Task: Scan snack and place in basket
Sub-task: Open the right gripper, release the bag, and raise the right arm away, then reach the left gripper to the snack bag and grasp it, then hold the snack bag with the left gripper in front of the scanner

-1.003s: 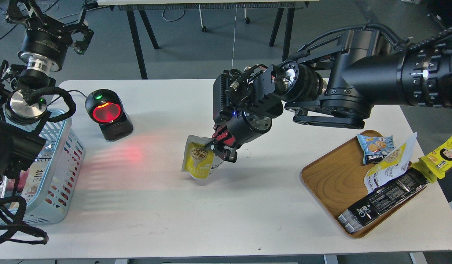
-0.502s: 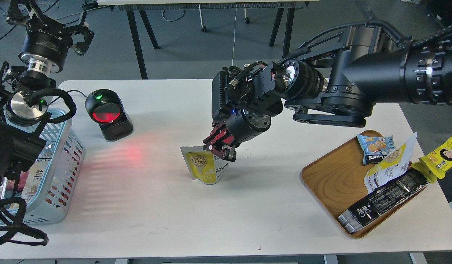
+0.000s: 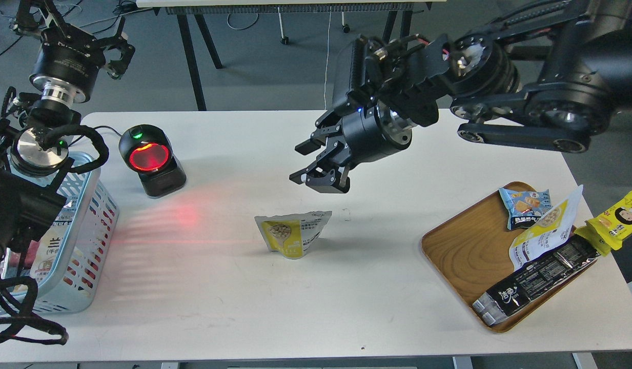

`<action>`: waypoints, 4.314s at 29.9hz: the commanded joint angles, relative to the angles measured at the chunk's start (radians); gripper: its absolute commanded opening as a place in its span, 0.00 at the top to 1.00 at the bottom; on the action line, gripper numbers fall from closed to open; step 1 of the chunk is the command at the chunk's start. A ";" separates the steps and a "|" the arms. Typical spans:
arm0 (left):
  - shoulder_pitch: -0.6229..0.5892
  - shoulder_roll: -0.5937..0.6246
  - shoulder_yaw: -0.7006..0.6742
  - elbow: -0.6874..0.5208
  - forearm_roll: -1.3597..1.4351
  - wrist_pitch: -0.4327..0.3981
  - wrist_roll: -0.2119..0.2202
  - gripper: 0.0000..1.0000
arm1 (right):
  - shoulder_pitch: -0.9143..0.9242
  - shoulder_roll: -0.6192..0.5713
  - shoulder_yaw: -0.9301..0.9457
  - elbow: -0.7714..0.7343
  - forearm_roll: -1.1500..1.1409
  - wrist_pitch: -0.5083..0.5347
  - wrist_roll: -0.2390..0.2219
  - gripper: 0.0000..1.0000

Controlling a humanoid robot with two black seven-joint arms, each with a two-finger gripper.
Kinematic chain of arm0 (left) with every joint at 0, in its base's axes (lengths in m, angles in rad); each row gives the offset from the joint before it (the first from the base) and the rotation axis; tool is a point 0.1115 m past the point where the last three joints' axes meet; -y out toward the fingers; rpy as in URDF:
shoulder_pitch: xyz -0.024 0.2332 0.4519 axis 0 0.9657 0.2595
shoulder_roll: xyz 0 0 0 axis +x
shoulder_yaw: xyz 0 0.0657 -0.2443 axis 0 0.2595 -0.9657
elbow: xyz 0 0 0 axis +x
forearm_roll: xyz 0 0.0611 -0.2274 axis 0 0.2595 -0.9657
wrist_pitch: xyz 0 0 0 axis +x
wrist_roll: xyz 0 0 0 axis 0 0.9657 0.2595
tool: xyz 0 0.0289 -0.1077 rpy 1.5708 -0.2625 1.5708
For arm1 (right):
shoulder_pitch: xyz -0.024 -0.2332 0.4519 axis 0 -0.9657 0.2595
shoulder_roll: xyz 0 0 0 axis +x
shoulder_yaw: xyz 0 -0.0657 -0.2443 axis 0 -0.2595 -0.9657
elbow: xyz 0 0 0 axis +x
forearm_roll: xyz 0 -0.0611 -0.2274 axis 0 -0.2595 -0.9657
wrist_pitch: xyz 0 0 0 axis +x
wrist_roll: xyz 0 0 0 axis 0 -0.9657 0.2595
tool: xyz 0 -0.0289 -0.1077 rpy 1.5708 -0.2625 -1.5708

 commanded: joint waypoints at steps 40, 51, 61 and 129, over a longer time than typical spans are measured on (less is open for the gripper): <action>-0.264 0.239 0.224 -0.915 1.356 0.000 0.063 0.07 | -0.878 -0.037 1.081 -0.936 1.514 0.433 -0.034 0.01; -0.187 0.144 0.448 -1.106 2.144 0.000 0.044 0.08 | -0.898 0.115 1.129 -1.036 1.502 0.433 -0.104 0.00; -0.137 0.162 0.606 -1.104 2.319 0.000 0.010 0.11 | -0.896 0.113 1.131 -1.019 1.502 0.433 -0.099 0.00; -0.060 0.477 0.448 -0.857 2.319 0.000 -0.154 1.00 | -0.873 0.104 1.134 -1.020 1.502 0.433 -0.094 0.00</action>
